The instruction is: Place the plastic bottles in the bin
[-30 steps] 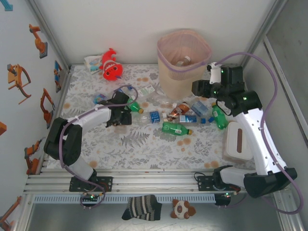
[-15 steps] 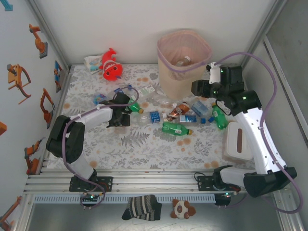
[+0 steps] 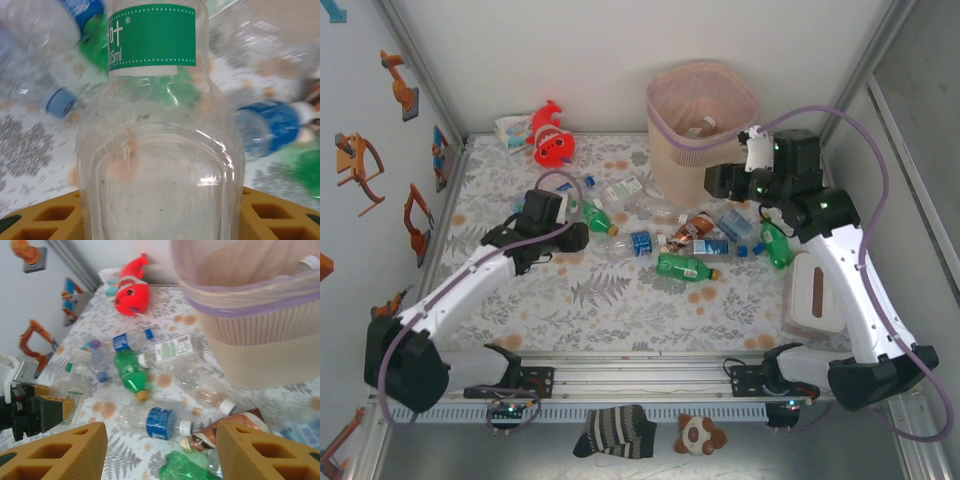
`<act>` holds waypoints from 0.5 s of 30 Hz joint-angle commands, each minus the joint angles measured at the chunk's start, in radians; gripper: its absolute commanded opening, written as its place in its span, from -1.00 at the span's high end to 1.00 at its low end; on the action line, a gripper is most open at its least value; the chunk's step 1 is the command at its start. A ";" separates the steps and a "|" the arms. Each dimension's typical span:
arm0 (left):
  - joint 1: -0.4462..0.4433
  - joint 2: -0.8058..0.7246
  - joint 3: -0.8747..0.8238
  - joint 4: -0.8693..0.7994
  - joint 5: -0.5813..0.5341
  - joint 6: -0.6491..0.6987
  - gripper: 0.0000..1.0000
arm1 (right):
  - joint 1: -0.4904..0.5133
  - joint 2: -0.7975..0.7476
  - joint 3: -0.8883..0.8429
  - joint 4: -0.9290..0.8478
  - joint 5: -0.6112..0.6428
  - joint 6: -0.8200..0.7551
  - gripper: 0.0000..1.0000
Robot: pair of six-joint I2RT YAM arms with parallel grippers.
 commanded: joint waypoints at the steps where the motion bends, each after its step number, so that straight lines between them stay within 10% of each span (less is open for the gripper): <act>1: -0.005 -0.090 -0.035 0.116 0.148 0.093 -0.02 | 0.033 -0.024 0.008 0.086 -0.099 0.015 -0.17; 15: -0.007 -0.243 -0.078 0.518 0.765 0.129 0.01 | 0.256 -0.010 -0.011 0.286 -0.365 -0.076 -0.24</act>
